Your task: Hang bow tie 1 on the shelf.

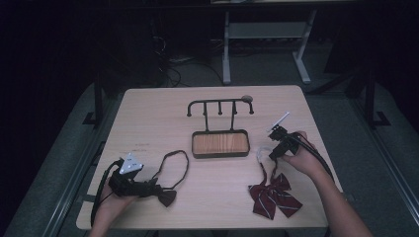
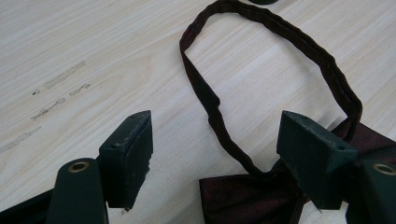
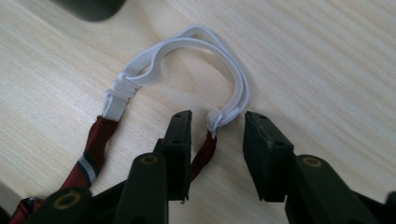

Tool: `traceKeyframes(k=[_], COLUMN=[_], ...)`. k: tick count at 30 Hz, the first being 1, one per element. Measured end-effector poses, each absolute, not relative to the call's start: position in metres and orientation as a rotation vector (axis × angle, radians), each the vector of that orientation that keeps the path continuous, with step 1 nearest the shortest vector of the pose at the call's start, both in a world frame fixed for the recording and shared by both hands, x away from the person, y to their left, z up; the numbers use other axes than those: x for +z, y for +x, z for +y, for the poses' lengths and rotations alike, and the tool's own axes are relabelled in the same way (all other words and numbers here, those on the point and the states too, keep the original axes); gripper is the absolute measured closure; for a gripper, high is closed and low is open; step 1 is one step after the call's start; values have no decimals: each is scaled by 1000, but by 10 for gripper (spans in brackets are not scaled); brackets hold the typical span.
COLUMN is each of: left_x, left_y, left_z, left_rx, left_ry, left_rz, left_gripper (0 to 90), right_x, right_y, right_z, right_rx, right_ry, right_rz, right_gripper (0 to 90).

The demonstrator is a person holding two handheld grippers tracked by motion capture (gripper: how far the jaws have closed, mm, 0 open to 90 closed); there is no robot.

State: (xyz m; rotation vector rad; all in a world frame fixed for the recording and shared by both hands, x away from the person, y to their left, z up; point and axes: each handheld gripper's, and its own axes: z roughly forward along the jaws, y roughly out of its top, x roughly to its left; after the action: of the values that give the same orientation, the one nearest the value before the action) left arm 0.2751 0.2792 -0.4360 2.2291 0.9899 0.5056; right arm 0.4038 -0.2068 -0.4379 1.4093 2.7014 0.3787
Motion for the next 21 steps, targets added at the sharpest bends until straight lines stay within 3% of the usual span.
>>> traceKeyframes(k=[13,21], left_x=[-436,-436], left_y=[275,275], left_z=[279,279], left_rx=[504,506], left_ry=[2225,2227], left_rz=[990,988], left_gripper=[275,275], right_x=[-440,-432], right_y=[403,399], right_z=[-205,-212], right_rx=[313,371], right_ry=[1392,1416], right_rz=[2694,2708], right_gripper=[823,834])
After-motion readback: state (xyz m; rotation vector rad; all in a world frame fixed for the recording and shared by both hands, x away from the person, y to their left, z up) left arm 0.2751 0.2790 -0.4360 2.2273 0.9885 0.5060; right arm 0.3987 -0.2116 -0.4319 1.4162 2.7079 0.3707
